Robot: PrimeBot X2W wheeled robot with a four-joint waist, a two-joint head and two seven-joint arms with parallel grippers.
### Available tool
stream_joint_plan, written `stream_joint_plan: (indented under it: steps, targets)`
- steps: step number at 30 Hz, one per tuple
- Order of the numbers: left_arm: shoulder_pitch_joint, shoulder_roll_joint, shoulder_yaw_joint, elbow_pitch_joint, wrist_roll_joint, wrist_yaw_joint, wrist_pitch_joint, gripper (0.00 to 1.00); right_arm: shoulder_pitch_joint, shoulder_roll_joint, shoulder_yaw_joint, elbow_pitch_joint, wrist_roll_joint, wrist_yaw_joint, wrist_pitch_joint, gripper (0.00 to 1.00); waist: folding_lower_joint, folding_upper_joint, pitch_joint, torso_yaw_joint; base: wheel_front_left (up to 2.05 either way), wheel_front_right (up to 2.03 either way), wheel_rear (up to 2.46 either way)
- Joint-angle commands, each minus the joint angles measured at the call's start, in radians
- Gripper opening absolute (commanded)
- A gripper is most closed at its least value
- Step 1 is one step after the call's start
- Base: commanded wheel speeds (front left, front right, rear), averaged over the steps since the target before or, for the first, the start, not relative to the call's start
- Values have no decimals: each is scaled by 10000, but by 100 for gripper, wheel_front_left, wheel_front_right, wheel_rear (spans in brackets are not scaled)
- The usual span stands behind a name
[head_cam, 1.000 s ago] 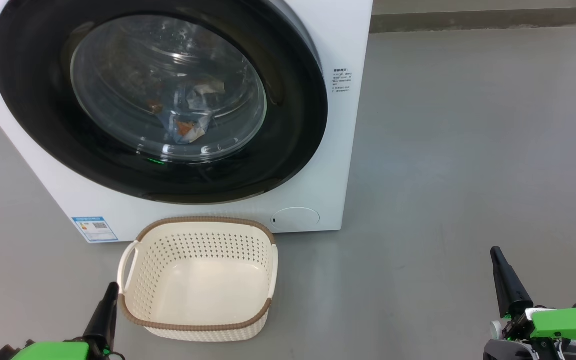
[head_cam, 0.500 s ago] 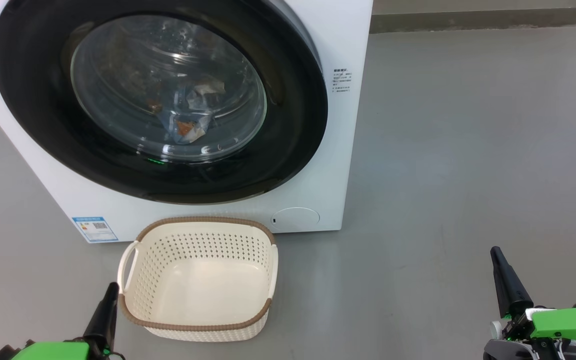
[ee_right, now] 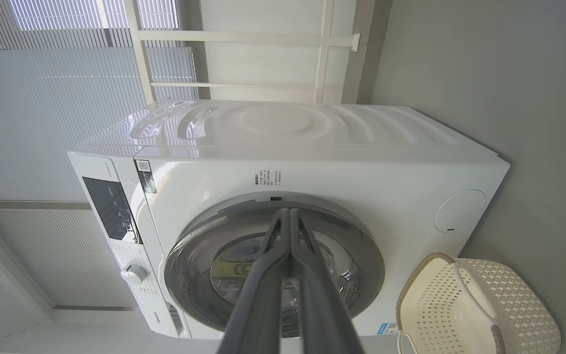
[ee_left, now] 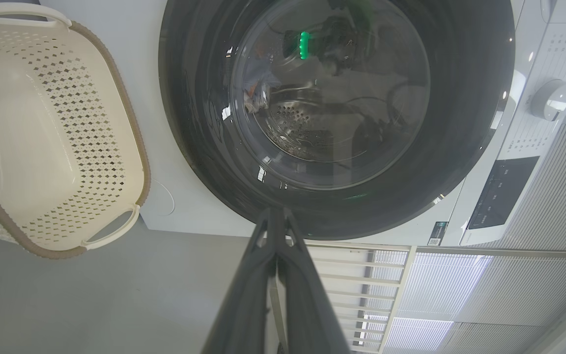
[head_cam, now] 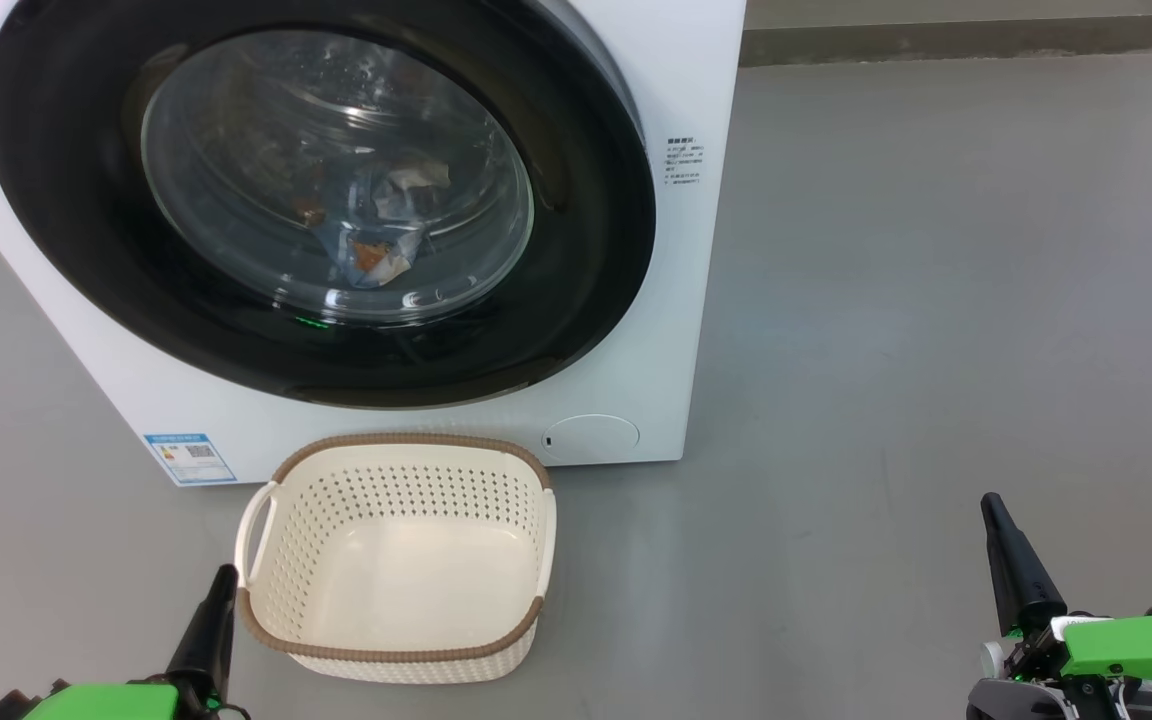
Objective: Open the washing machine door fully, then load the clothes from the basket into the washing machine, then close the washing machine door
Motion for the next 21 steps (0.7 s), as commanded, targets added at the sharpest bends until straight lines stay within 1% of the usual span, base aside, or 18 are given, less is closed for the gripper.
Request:
stream_joint_plan:
  steps: [1,21]
  targets:
    - [-411,133,342,-292,-87,-29,29,0,-103,-28,221,-305,34,16,82,0,0,0,0,0,0,0,0]
    - [-411,133,341,-293,-87,-29,29,0,-102,-28,224,-305,36,16,80,0,0,0,0,0,0,0,0]
